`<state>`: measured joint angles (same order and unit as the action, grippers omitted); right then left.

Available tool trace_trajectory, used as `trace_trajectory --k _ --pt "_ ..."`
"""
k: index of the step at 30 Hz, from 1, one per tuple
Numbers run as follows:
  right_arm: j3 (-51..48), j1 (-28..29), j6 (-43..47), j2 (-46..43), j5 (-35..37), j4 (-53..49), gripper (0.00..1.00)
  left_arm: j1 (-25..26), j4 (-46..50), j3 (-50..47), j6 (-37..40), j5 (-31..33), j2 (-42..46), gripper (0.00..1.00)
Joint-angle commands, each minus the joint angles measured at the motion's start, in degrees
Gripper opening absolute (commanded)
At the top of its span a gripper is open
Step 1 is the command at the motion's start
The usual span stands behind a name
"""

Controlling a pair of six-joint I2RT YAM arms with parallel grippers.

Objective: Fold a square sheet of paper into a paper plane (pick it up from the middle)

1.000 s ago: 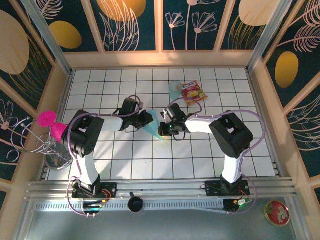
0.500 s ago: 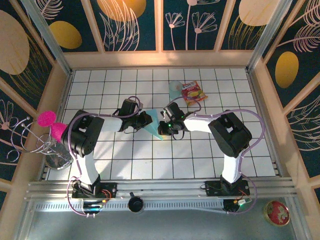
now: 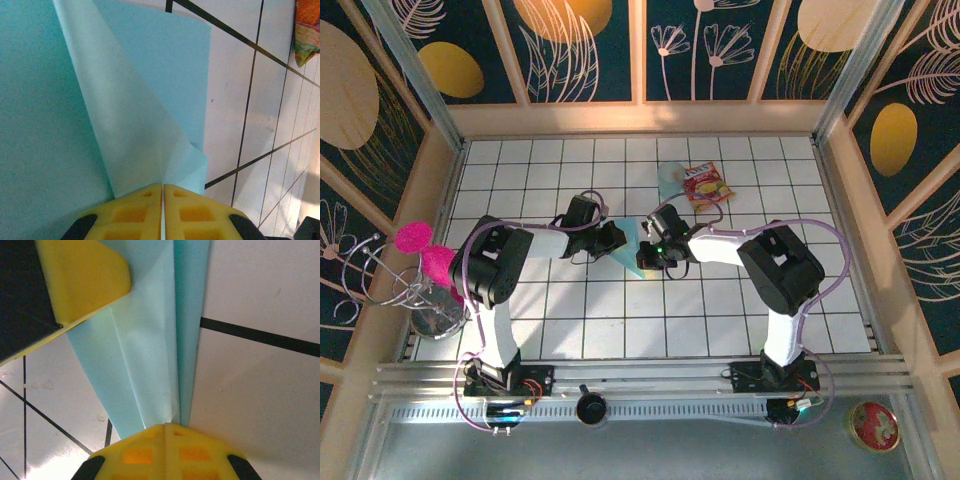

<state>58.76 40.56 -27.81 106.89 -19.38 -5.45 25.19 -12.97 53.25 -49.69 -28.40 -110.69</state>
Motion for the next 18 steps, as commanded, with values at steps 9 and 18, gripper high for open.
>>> trace_trajectory --k 9,18 --pt "0.0 0.0 -2.7 -2.7 -2.7 5.9 0.04 -0.2 4.6 0.0 0.9 3.6 -2.7 0.10" --pt "0.9 0.1 -1.8 1.9 -4.4 5.1 0.03 -0.2 4.4 -0.3 0.8 3.2 -2.2 0.10"
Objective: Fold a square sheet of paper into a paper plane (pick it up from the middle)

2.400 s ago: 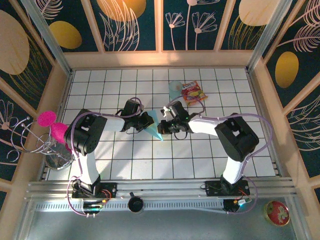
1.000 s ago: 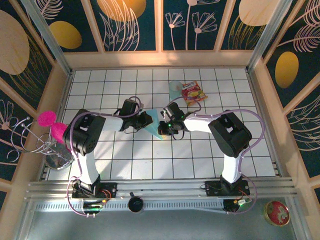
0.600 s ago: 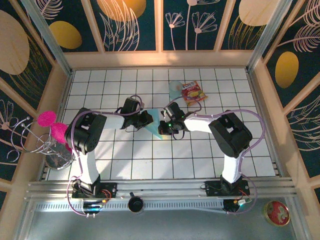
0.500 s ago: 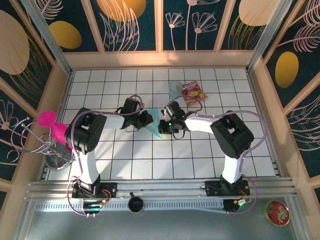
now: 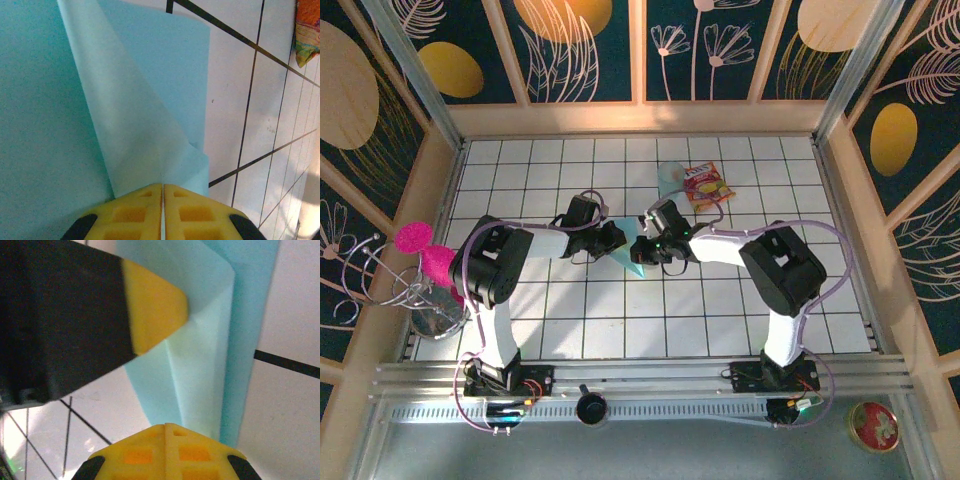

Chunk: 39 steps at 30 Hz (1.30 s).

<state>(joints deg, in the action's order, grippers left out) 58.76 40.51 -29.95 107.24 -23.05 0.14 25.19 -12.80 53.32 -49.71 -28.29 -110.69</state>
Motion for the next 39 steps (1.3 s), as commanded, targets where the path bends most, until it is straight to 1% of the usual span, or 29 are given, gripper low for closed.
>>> trace_trajectory --k 1,6,12,13,18,25,34,36,39 --pt "0.9 0.2 0.5 2.0 -0.5 -0.9 0.02 -0.3 4.2 -0.3 0.8 3.0 -2.2 0.10" --pt "0.0 0.2 1.2 3.4 2.6 -4.5 0.02 -0.3 4.1 0.0 1.1 2.6 -1.8 0.10" --pt "-2.5 -0.1 3.0 5.1 7.0 -9.8 0.01 -0.9 5.1 2.1 3.3 2.6 -2.2 0.13" --pt "-3.0 -0.2 3.2 5.2 7.5 -10.4 0.01 -1.3 5.4 3.9 3.8 2.8 -2.5 0.13" --pt "-5.7 -1.2 3.9 5.1 8.3 -11.4 0.01 -4.2 7.7 6.3 6.9 4.3 -4.7 0.14" --pt "-7.8 -1.7 3.8 4.4 7.7 -10.8 0.01 -8.4 12.2 12.7 11.7 6.2 -8.1 0.17" --pt "-9.6 -2.5 3.1 2.9 5.9 -8.8 0.01 -12.0 16.6 20.2 16.2 7.3 -12.3 0.19" --pt "-9.4 -2.5 3.1 2.3 5.0 -7.9 0.01 -12.2 18.1 22.4 16.7 7.3 -12.3 0.19" --pt "-7.7 -2.6 2.3 0.3 2.1 -5.5 0.04 -12.2 18.6 23.7 16.6 6.9 -9.8 0.19"
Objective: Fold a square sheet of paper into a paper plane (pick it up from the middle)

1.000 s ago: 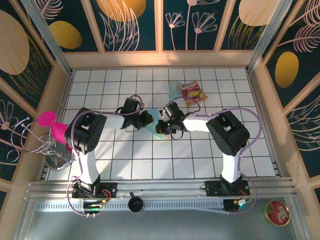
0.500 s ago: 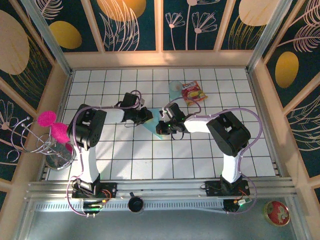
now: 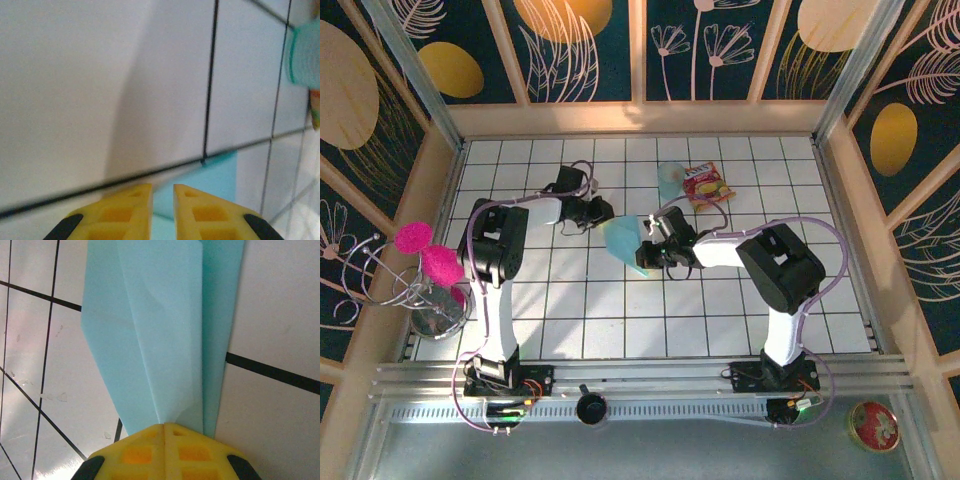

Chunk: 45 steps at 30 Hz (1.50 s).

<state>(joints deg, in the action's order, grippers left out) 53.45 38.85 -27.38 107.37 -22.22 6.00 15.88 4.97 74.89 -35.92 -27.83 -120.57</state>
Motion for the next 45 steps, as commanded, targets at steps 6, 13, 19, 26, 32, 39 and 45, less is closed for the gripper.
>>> trace_trajectory --k 6,13,19,26,32,39,45 --pt "0.6 -1.7 -5.3 -7.2 -5.5 -0.3 0.17 -2.9 1.3 -0.5 1.0 8.5 8.5 0.26" --pt "-0.5 -5.0 -5.3 -8.8 -2.3 4.2 0.35 -2.7 -9.0 -14.5 -7.7 2.4 18.5 0.37" --pt "2.0 -6.7 -0.9 -4.4 -3.9 3.3 0.38 -0.8 -23.4 -28.1 -19.3 -1.6 25.1 0.42" --pt "5.9 -6.6 6.1 0.4 -10.4 2.4 0.38 1.6 -30.4 -35.3 -24.8 -1.6 26.4 0.43" --pt "7.2 -6.3 9.3 2.8 -12.5 2.0 0.37 2.1 -32.1 -36.1 -25.8 -2.5 25.5 0.44" --pt "9.3 -6.1 11.6 5.8 -13.4 1.2 0.26 2.5 -32.1 -35.8 -25.7 -2.6 25.4 0.44" --pt "8.3 -6.7 9.7 3.5 -15.0 5.4 0.10 2.6 -32.9 -36.7 -25.9 -3.1 26.7 0.44"
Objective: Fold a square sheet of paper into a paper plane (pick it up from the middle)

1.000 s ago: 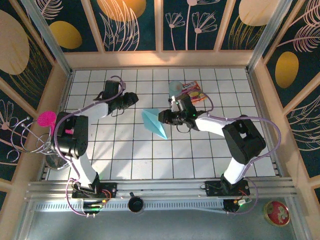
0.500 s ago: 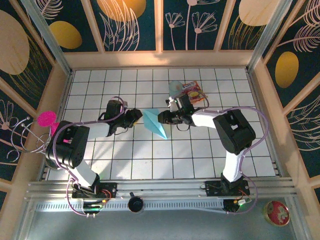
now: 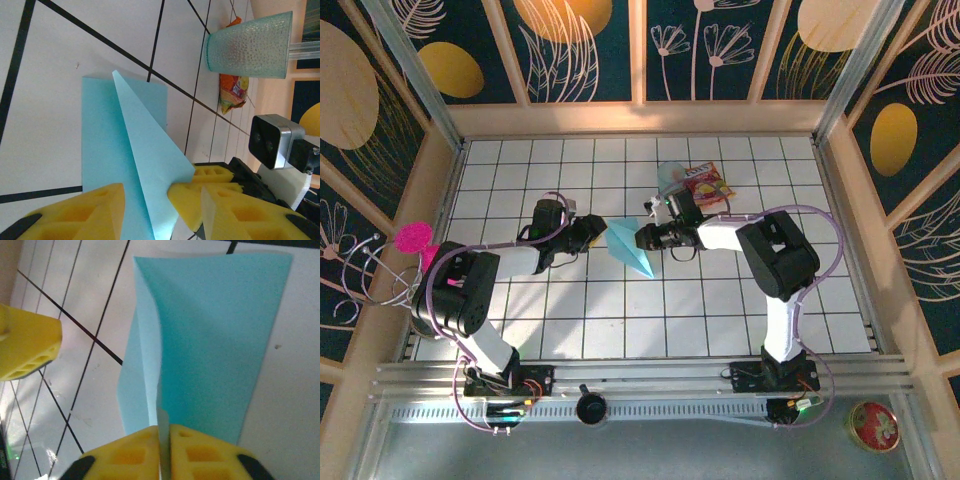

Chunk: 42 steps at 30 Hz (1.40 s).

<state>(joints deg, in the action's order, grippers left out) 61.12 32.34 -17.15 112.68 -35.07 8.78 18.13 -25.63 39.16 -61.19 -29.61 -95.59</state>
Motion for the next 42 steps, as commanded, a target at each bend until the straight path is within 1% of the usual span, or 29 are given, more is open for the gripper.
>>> trace_trajectory --k 1,7,9,10,16,20,23,26,36,42 --pt "0.1 -0.4 -1.3 -2.6 -2.7 4.0 0.09 0.3 -2.9 -1.3 -0.8 -1.5 2.2 0.44" --pt "-3.5 -0.6 -9.9 -8.4 -7.0 13.1 0.06 1.1 -9.0 -2.4 -2.6 -4.3 5.5 0.48" --pt "-4.3 -0.7 -13.4 -10.1 -7.7 15.6 0.06 1.7 -11.9 -2.7 -3.3 -5.6 6.3 0.51" --pt "-4.5 -2.3 -14.9 -10.7 -7.9 16.4 0.06 2.1 -13.3 -2.8 -3.8 -6.2 6.5 0.52" --pt "-6.4 -3.4 -26.0 -13.3 -10.5 23.9 0.05 3.5 -25.3 -4.6 -7.0 -9.4 7.4 0.59" --pt "-7.6 -3.8 -32.0 -14.4 -12.1 28.7 0.05 4.3 -26.5 -4.6 -5.8 -10.1 7.3 0.60" --pt "-7.6 -3.8 -34.6 -14.6 -12.8 30.1 0.05 4.9 -27.1 -4.0 -5.6 -11.2 6.5 0.60" --pt "-7.6 -3.9 -36.2 -14.8 -13.5 31.3 0.06 5.4 -28.2 -3.3 -5.6 -12.2 5.6 0.57" --pt "-7.7 -3.8 -39.6 -15.0 -14.6 33.4 0.06 6.8 -30.8 -1.0 -5.3 -15.0 3.2 0.41" --pt "-8.1 -4.1 -40.9 -15.3 -14.9 34.5 0.06 6.9 -32.8 -1.0 -5.5 -15.2 3.4 0.32"
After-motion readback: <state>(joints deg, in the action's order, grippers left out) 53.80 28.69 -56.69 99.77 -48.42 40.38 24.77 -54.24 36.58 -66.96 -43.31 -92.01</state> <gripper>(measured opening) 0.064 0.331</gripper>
